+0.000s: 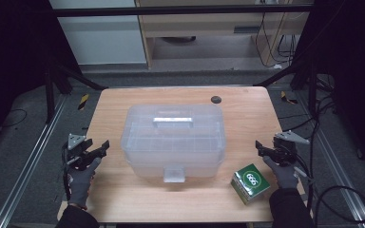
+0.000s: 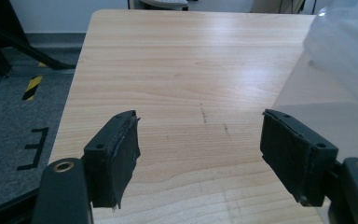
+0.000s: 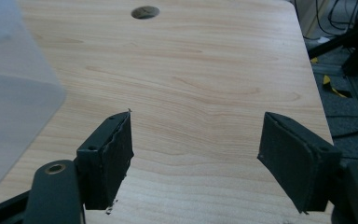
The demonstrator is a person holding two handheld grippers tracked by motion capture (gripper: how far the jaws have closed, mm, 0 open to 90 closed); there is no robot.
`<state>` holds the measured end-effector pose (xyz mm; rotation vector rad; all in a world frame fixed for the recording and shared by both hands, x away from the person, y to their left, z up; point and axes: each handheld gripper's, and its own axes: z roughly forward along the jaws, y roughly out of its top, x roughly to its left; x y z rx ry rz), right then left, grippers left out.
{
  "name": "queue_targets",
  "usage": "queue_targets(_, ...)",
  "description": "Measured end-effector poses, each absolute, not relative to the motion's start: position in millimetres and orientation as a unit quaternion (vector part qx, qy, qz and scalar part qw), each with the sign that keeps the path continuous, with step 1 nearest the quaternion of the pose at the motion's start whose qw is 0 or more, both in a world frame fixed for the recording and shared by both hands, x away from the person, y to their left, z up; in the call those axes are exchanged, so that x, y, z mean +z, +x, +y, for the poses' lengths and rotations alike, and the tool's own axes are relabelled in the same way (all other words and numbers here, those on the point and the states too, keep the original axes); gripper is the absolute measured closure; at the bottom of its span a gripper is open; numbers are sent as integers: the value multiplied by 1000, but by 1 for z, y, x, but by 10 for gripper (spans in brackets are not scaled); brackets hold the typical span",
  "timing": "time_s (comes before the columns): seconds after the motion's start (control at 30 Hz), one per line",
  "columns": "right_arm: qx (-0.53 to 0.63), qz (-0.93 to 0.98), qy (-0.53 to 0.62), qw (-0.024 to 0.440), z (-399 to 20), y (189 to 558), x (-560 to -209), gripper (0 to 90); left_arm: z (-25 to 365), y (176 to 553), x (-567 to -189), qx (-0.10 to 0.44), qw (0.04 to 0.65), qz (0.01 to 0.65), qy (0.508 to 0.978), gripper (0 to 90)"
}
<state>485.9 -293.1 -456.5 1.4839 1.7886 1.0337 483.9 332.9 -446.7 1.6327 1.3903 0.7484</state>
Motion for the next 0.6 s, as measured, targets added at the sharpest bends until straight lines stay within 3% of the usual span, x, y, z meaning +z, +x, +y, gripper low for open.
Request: queue_targets(0.6, 407, 707, 490, 308, -276, 470, -428, 265, 327, 470, -395, 321, 431, 487, 689, 220)
